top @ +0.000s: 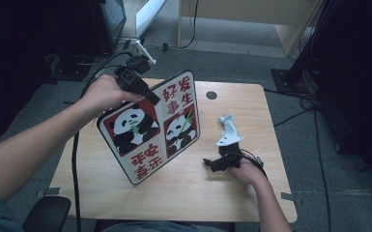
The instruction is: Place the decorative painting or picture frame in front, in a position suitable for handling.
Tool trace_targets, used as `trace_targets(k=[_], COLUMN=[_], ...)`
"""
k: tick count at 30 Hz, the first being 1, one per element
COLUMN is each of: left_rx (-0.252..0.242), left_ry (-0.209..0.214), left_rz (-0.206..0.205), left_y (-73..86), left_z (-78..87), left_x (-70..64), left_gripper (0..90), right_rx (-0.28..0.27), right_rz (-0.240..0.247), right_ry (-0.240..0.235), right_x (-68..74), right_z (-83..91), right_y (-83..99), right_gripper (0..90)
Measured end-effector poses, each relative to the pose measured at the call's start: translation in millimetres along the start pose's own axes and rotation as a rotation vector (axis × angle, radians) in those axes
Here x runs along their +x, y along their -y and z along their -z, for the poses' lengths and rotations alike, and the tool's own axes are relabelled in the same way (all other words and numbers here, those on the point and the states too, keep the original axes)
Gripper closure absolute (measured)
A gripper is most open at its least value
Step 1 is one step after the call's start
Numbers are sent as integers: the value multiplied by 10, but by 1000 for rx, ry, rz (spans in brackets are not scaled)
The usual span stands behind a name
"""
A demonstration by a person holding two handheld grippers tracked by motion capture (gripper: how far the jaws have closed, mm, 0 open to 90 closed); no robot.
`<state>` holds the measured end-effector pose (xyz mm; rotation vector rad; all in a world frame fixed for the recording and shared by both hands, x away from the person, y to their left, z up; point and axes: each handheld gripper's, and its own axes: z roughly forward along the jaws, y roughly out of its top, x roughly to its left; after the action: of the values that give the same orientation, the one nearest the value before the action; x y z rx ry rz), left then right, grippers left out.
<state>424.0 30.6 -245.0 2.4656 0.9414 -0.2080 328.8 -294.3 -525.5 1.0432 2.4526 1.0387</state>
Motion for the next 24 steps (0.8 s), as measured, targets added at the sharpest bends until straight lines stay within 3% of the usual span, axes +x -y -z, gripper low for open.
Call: trace_targets(k=[5, 11, 16, 24], left_rx=[-17, -33, -43, -101], left_ry=[-10, -4, -35, -49], left_rz=[30, -17, -44, -73], left_y=[23, 35, 62, 211], left_z=[2, 23, 49, 216], left_x=[31, 6, -28, -23], left_gripper=[807, 723, 632, 544], right_rx=[0, 0, 0, 0], right_rz=[1, 1, 1, 2], right_ry=[-1, -1, 0, 0], right_x=[0, 0, 0, 0], right_z=[-1, -1, -1, -1], right_y=[-1, -1, -1, 0], right_gripper=[0, 0, 0, 0])
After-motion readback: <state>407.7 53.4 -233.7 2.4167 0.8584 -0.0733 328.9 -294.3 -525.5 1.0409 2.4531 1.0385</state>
